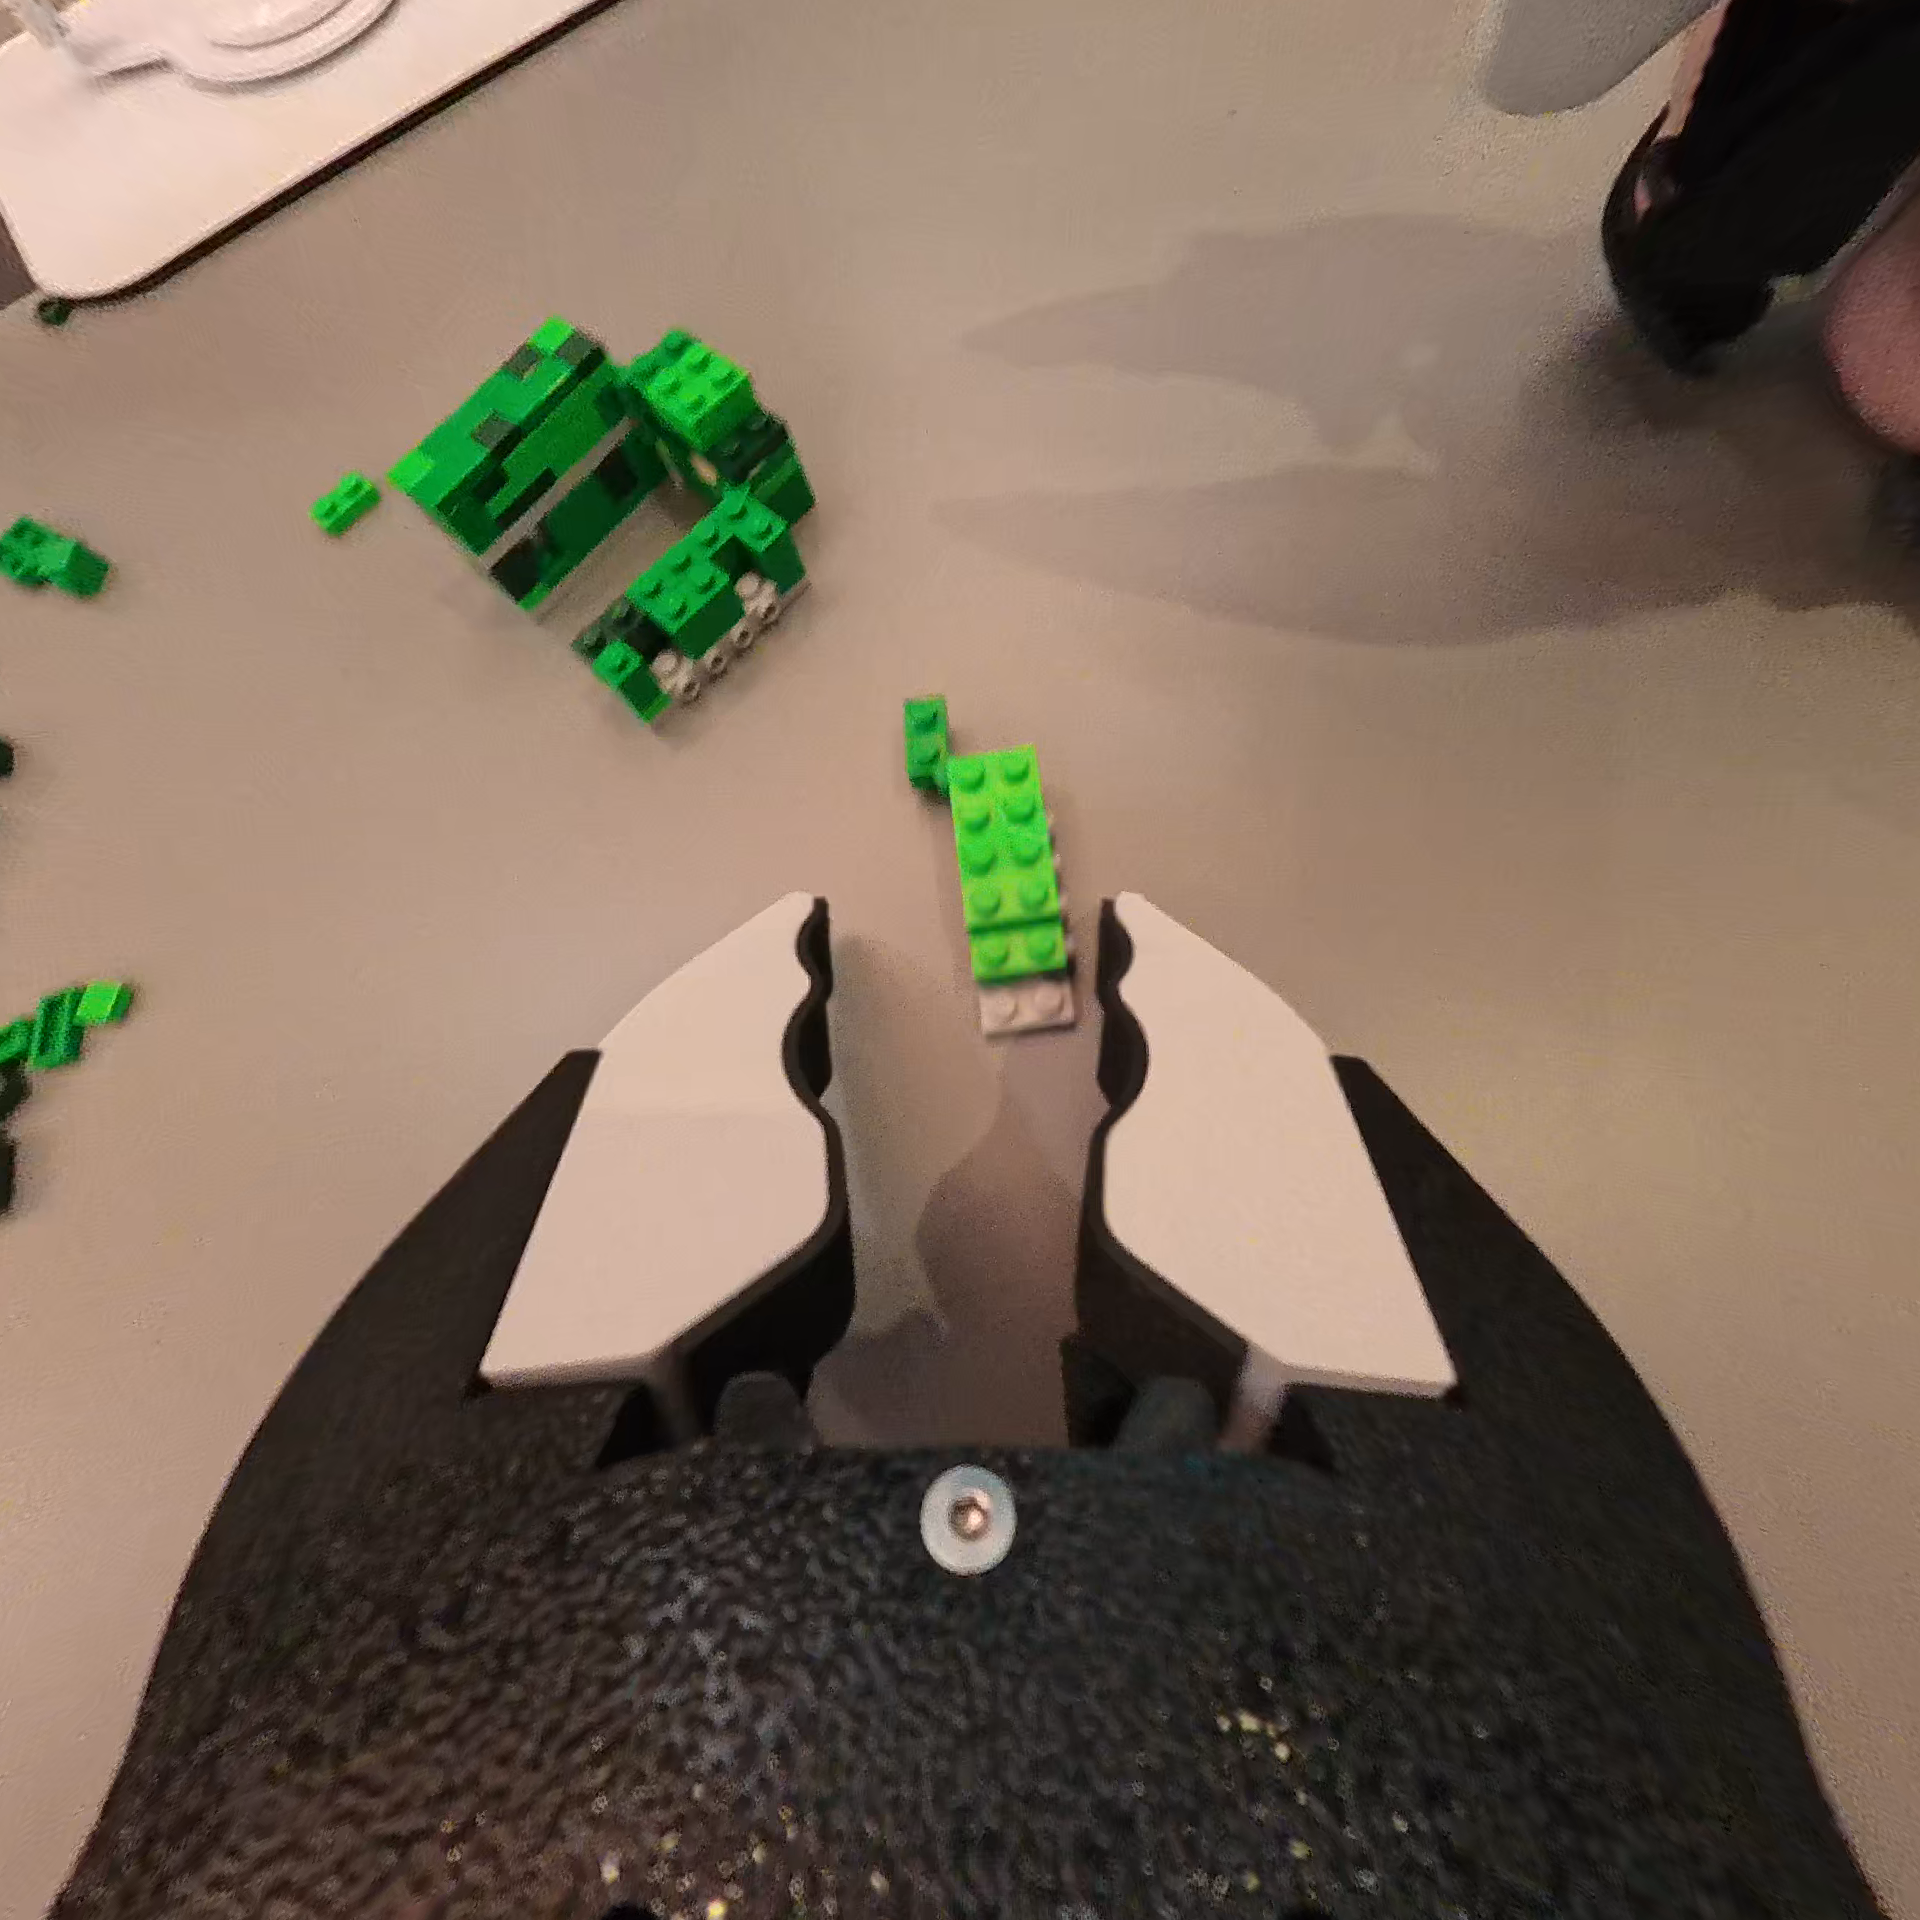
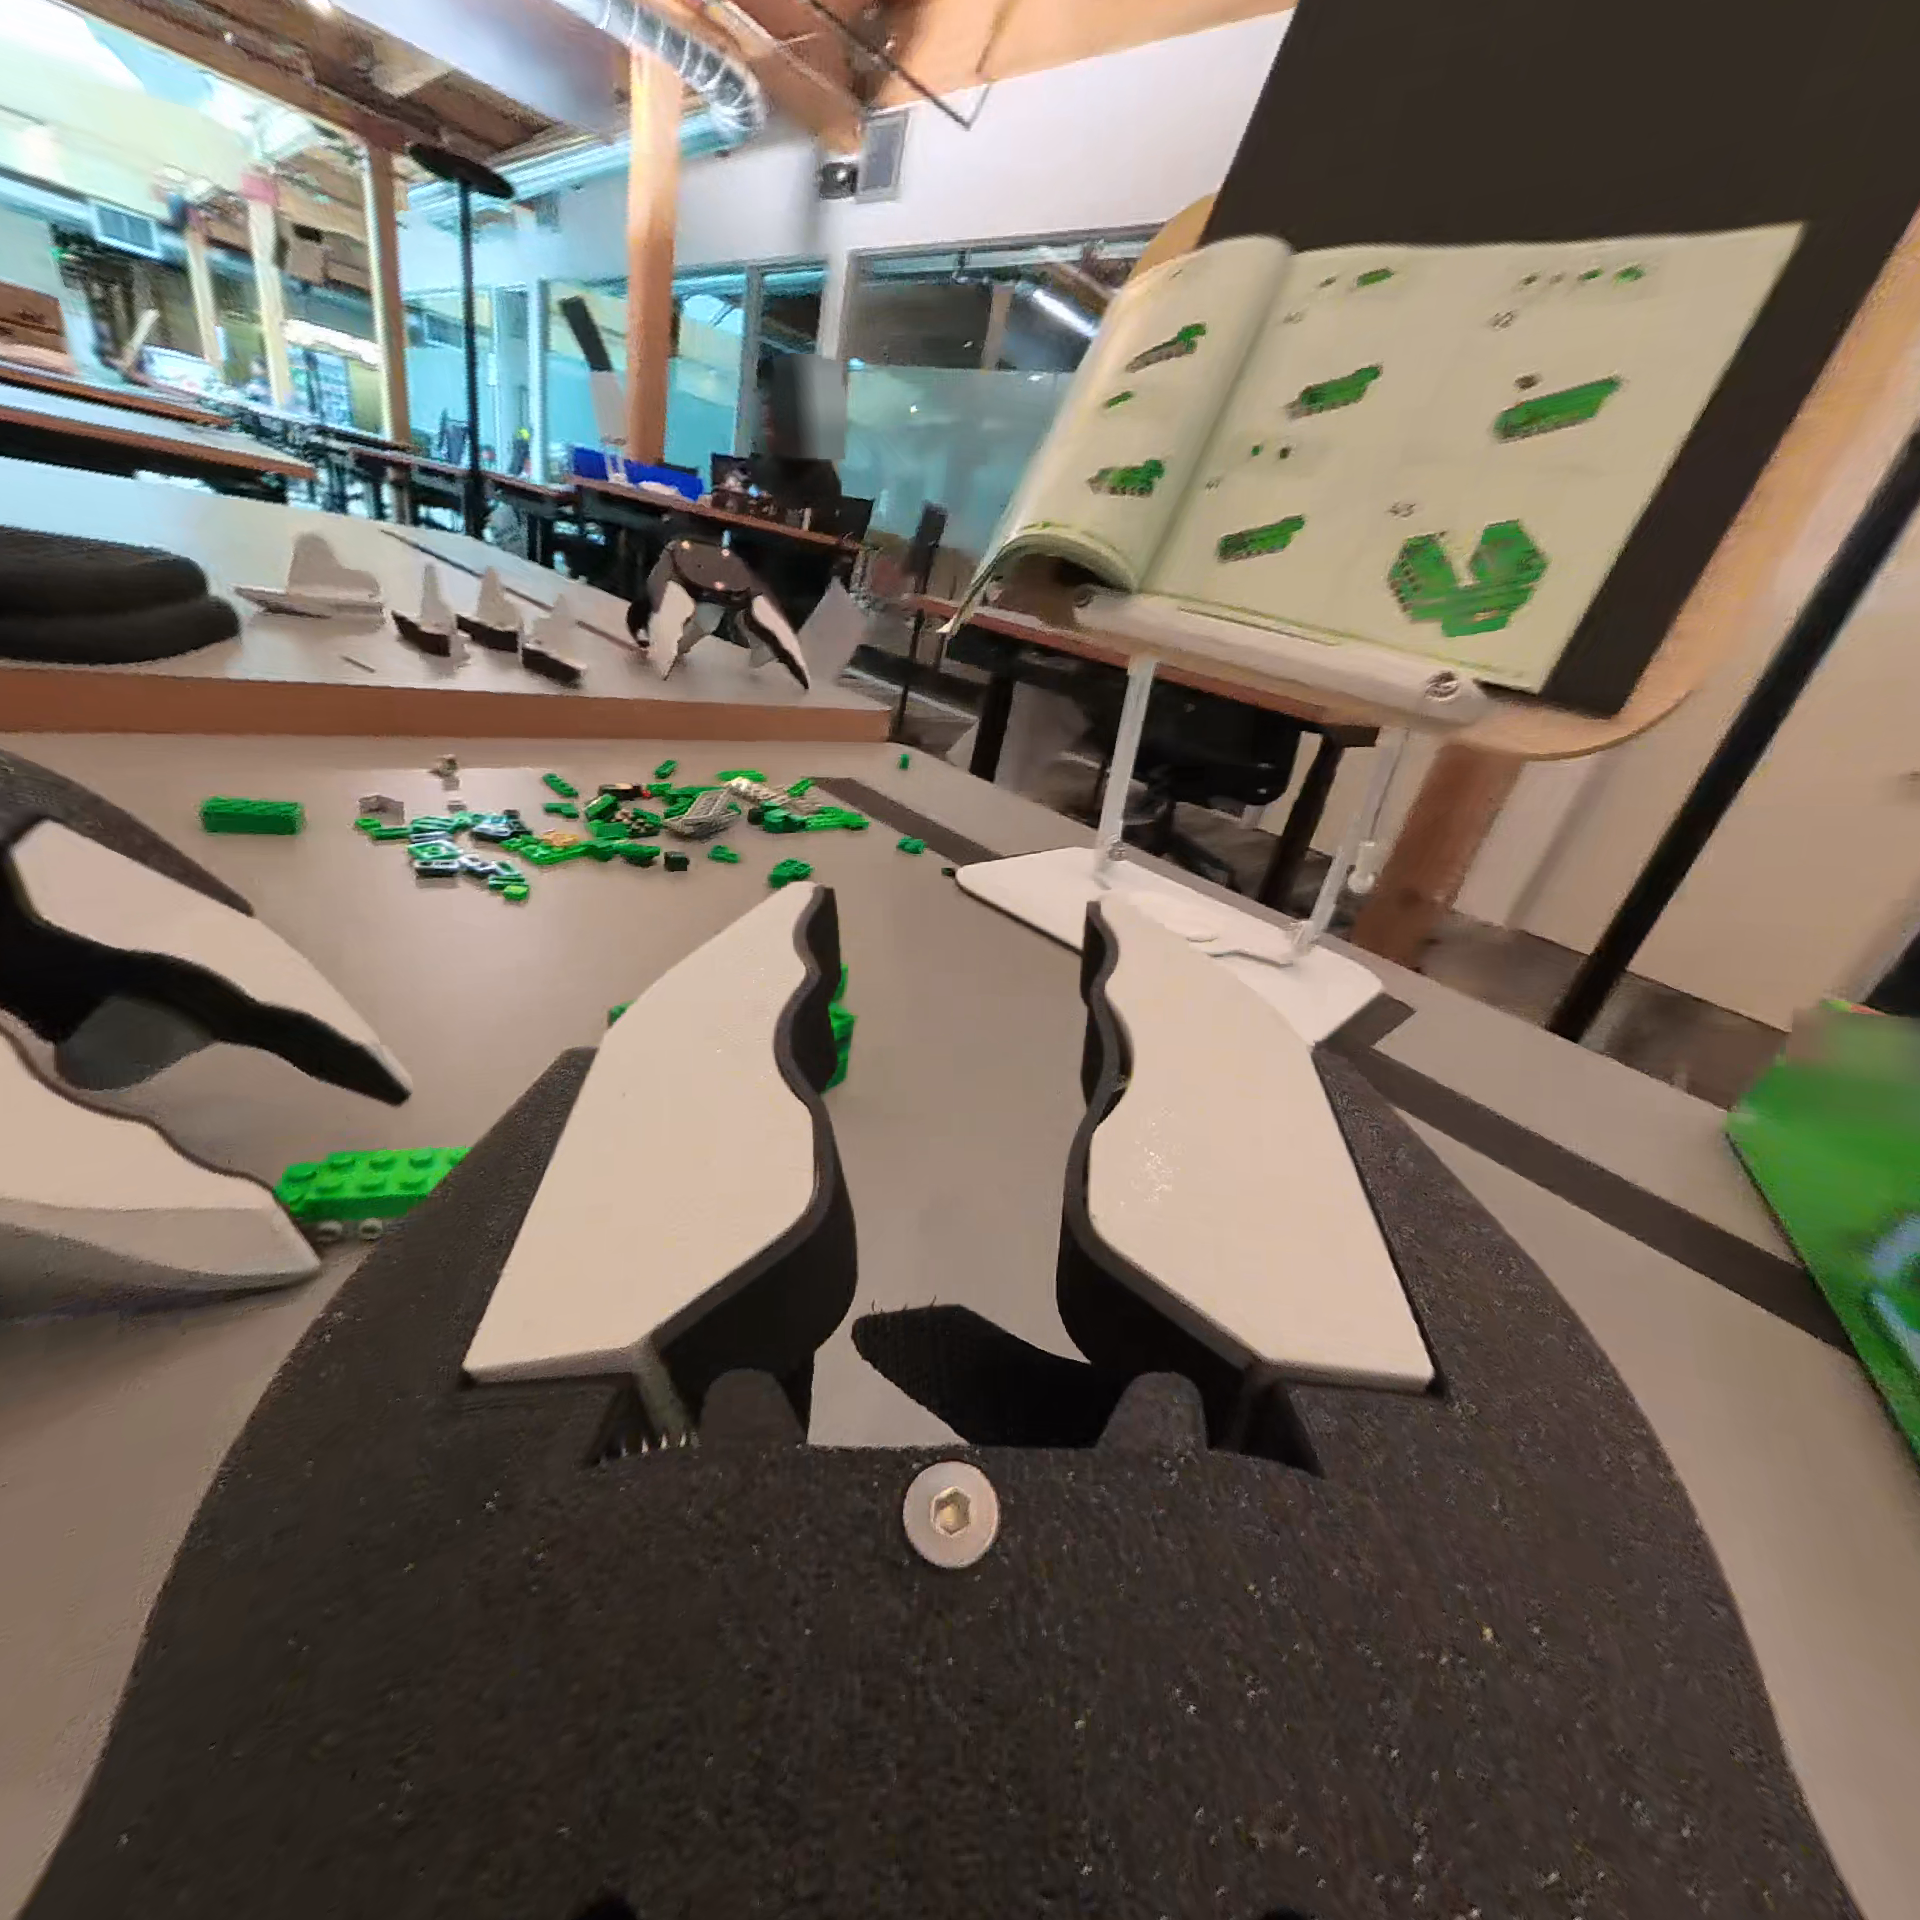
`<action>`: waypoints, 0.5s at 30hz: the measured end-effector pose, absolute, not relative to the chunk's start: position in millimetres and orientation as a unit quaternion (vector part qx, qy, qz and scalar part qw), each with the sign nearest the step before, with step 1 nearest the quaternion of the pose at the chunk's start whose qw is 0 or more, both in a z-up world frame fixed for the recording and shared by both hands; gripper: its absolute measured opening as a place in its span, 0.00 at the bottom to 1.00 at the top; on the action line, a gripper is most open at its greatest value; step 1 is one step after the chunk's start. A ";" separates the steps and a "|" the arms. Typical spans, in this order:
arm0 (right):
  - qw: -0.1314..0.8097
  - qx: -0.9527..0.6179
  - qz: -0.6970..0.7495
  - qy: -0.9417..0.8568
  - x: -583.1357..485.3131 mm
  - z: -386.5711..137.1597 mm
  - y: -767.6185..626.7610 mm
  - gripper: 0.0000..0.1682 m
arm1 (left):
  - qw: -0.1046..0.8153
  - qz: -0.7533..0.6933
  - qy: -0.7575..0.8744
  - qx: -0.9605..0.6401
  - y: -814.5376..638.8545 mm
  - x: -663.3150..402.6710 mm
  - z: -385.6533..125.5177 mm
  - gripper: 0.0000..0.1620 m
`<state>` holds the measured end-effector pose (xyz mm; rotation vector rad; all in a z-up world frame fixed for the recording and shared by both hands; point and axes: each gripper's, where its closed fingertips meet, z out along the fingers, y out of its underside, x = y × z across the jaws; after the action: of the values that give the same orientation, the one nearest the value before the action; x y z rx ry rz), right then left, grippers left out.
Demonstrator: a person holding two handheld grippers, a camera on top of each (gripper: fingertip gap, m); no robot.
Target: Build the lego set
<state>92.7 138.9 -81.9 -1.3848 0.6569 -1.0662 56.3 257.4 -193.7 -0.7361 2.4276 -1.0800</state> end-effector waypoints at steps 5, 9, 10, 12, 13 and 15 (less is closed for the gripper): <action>0.595 -0.588 -0.470 0.283 91.9 -80.2 135.0 0.27 | 0.176 -0.356 0.888 -0.232 243.7 60.9 -194.5 0.22; 0.583 -0.577 -0.488 0.298 94.6 -79.8 128.4 0.20 | 0.175 -0.318 0.904 -0.225 242.9 61.9 -194.4 0.22; 0.575 -0.573 -0.498 0.304 96.1 -79.7 125.9 0.19 | 0.170 -0.309 0.910 -0.221 242.3 59.3 -194.8 0.20; 0.572 -0.578 -0.501 0.297 95.4 -79.8 129.2 0.20 | 0.175 -0.294 0.915 -0.212 242.5 57.4 -194.7 0.19; 0.571 -0.576 -0.506 0.293 94.2 -78.5 129.7 0.20 | 0.173 -0.292 0.917 -0.211 242.3 56.4 -195.0 0.18; 0.571 -0.567 -0.516 0.294 93.7 -76.1 126.8 0.20 | 0.166 -0.286 0.919 -0.214 242.2 56.4 -195.4 0.17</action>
<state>93.7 126.8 -76.1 -1.3303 0.6899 -1.2104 56.4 242.2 -195.4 -0.6100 2.6170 -0.8138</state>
